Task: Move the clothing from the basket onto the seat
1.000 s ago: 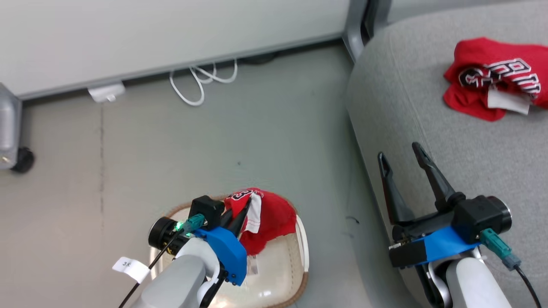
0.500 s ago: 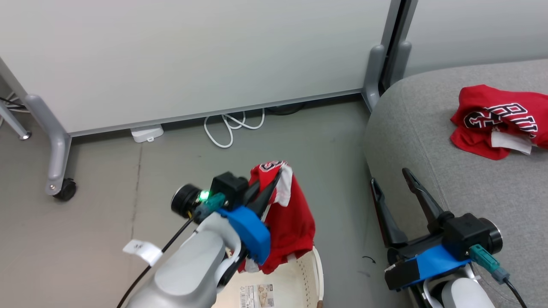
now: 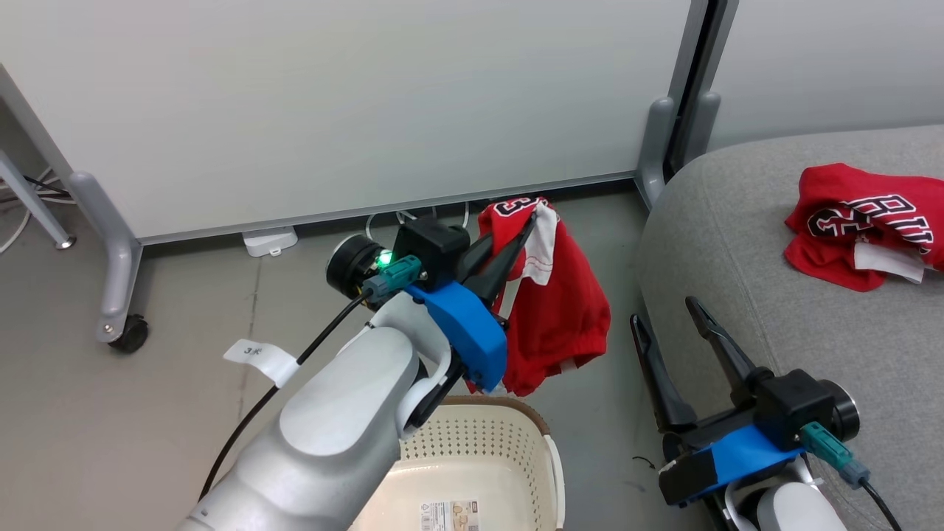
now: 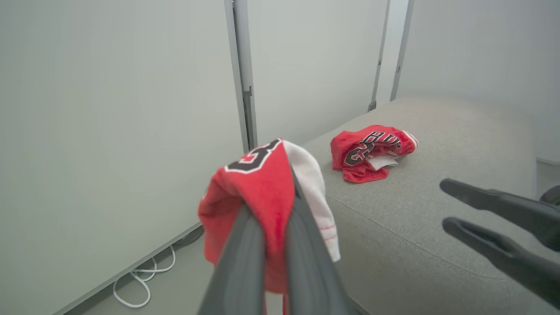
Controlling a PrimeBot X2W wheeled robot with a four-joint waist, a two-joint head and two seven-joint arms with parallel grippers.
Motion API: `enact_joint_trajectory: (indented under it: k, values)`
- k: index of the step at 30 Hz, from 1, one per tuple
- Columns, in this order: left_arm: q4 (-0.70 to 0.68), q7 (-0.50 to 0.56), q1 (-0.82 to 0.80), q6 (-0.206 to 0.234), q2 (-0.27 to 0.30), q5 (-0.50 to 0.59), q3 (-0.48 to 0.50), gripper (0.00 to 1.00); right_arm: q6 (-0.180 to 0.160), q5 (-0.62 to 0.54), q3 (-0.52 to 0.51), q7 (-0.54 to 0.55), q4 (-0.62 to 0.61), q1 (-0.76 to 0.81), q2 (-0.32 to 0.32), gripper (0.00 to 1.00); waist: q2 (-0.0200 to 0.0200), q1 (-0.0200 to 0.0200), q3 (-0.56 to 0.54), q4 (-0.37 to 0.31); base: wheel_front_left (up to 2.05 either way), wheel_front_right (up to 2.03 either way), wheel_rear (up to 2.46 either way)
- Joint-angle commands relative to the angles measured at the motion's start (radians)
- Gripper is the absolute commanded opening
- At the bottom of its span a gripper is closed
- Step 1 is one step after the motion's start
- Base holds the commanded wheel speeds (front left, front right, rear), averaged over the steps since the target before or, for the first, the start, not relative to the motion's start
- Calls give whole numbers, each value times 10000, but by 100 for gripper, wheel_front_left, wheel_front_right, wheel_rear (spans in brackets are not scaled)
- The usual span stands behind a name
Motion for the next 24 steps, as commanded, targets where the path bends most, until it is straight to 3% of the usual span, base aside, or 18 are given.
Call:
enact_joint_trajectory:
  k: [1,16,24]
  values:
    - [-125,40,-190,74,-10,-27,44,0,5,39,2,38,30,121,-9,100,-1,0,-21,14,0,0,0]
    - [-851,383,-93,273,104,-108,-144,0,5,-44,142,138,333,-281,-9,100,-1,0,22,109,0,0,0]
    - [-1120,511,-53,273,116,-130,-303,0,5,-128,537,479,1210,-1136,-9,100,-1,0,189,180,0,0,0]
